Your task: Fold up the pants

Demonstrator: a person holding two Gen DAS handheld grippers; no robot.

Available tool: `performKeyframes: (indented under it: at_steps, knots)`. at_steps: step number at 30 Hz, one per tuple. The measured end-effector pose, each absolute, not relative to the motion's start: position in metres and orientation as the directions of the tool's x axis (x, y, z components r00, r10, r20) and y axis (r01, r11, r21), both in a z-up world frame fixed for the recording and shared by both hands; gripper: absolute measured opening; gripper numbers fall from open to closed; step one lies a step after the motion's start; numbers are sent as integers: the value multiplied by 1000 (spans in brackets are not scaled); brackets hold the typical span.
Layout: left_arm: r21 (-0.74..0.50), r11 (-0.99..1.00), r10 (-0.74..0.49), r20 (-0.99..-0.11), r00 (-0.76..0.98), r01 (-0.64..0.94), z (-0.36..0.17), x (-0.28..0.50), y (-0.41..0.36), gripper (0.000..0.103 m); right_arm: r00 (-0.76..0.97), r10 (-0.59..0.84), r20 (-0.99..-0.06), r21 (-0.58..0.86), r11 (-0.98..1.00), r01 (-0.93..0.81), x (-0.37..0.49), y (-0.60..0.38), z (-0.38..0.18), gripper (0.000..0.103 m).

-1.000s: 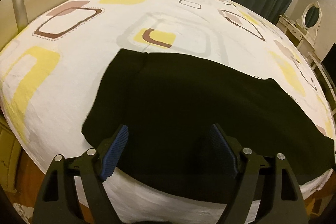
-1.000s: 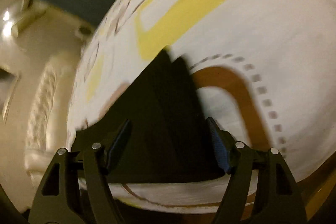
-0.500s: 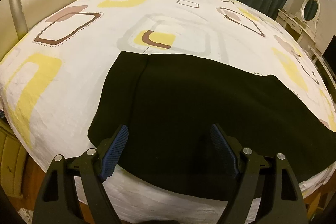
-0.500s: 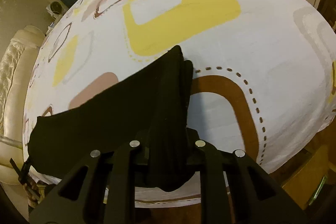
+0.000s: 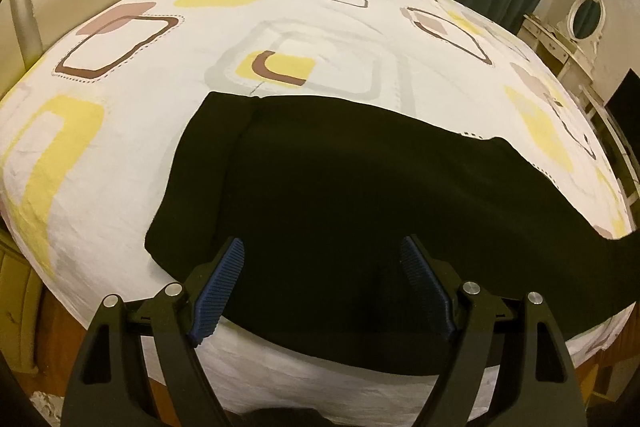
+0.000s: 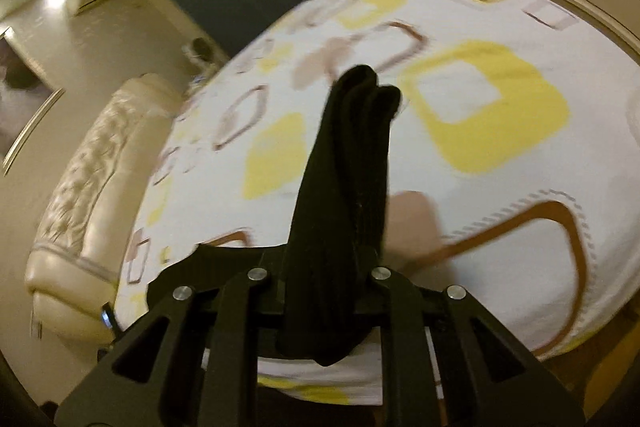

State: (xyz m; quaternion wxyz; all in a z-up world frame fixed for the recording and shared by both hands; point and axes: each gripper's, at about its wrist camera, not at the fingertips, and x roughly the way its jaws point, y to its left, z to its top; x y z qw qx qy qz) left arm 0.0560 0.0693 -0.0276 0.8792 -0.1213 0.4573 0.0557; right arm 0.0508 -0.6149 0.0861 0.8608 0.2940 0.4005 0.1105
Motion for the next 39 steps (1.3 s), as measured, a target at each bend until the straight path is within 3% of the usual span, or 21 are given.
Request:
performKeyframes:
  at_steps: [5, 11, 29, 32, 36, 39]
  knots:
    - [-145, 970, -2, -809, 588, -197, -24, 55, 66, 80, 653, 483, -583, 580, 811, -81, 54, -543, 117, 17]
    - [-158, 968, -8, -800, 600, -197, -22, 55, 66, 80, 598, 510, -618, 518, 837, -177, 67, -450, 112, 17]
    - [-194, 960, -34, -793, 608, -200, -17, 54, 67, 80, 437, 346, -830, 280, 937, -209, 90, -290, -10, 18]
    - [-191, 961, -33, -795, 606, -199, -18, 55, 66, 80, 423, 336, -842, 276, 941, -198, 90, -282, -25, 22]
    - [-197, 959, -34, -797, 603, -206, -18, 55, 68, 80, 411, 387, -825, 338, 922, -190, 86, -274, -35, 36]
    - [-204, 956, -38, -799, 601, -211, -19, 55, 68, 80, 398, 430, -810, 387, 903, -188, 83, -268, -38, 38]
